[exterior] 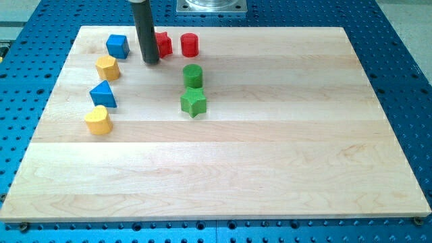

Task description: Slide the hexagon slightly to the left

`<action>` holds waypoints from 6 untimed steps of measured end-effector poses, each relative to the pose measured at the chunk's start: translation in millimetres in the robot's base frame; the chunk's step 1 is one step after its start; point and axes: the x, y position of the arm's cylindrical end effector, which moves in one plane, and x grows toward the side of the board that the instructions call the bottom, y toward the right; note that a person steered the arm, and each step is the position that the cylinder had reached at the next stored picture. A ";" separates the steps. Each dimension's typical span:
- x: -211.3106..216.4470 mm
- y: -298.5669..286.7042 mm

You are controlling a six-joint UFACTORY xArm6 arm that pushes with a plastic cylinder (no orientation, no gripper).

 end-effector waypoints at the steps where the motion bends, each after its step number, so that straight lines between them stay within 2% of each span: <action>1: 8.0 -9.2; 3: 10.3 -84.6; 4: 10.9 -62.2; 5: 34.4 -9.5; 6: 72.5 -11.7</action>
